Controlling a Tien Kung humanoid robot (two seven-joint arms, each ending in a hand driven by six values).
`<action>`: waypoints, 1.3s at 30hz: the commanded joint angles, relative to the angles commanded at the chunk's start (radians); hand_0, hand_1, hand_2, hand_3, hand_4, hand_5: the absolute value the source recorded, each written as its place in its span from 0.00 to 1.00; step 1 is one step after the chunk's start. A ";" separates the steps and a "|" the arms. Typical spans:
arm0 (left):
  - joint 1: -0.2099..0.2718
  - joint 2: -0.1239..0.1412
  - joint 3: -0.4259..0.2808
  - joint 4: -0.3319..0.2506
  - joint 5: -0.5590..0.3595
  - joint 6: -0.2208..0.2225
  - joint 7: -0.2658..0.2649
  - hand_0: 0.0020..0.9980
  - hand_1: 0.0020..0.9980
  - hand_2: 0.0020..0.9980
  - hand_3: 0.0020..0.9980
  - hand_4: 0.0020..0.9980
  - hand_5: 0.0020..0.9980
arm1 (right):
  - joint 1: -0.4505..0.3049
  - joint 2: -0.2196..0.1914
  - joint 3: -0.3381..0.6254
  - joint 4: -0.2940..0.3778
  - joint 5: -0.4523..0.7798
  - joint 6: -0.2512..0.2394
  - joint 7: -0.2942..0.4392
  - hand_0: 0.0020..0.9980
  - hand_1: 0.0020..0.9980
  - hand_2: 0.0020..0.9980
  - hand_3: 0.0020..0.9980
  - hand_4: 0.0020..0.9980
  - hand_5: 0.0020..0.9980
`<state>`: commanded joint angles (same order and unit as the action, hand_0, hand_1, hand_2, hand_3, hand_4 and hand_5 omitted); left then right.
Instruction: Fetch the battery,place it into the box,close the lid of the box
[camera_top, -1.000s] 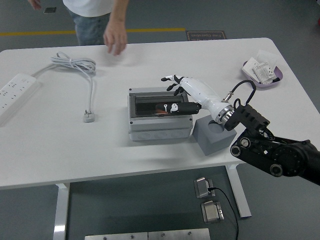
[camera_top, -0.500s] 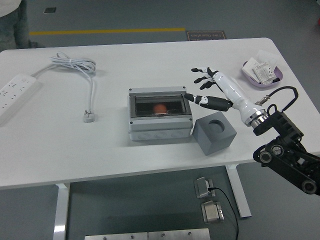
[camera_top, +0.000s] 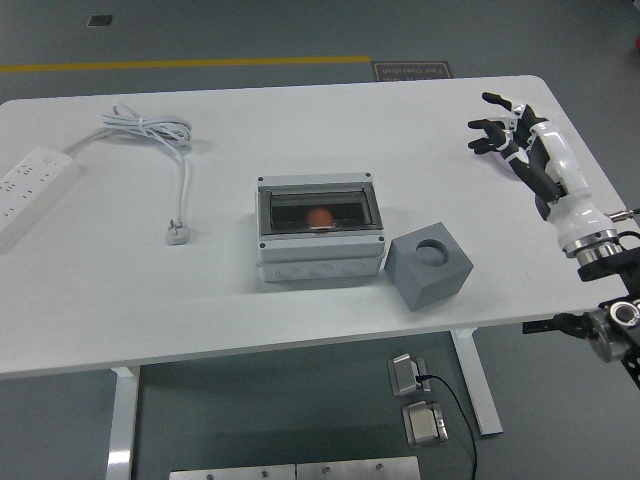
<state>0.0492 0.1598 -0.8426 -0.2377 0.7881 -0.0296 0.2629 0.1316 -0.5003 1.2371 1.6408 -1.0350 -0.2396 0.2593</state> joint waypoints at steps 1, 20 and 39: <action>0.004 0.000 0.007 0.000 -0.004 -0.001 -0.002 0.61 0.62 0.59 0.60 0.62 0.22 | -0.003 0.001 0.011 0.007 0.032 0.009 0.021 0.55 0.57 0.69 0.79 0.99 0.79; -0.026 0.005 0.070 0.011 -0.115 0.006 -0.047 0.61 0.62 0.59 0.60 0.62 0.22 | 0.028 0.013 0.073 0.045 0.580 0.097 0.226 0.68 0.72 0.79 0.72 0.99 0.80; -0.063 0.036 0.061 0.014 -0.112 0.004 -0.050 0.61 0.62 0.59 0.60 0.62 0.22 | 0.048 0.005 0.056 0.039 0.495 0.079 0.155 0.97 0.88 0.89 0.92 0.99 0.83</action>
<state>-0.0139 0.1961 -0.7814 -0.2242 0.6760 -0.0257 0.2130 0.1800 -0.4951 1.2927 1.6800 -0.5401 -0.1609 0.4143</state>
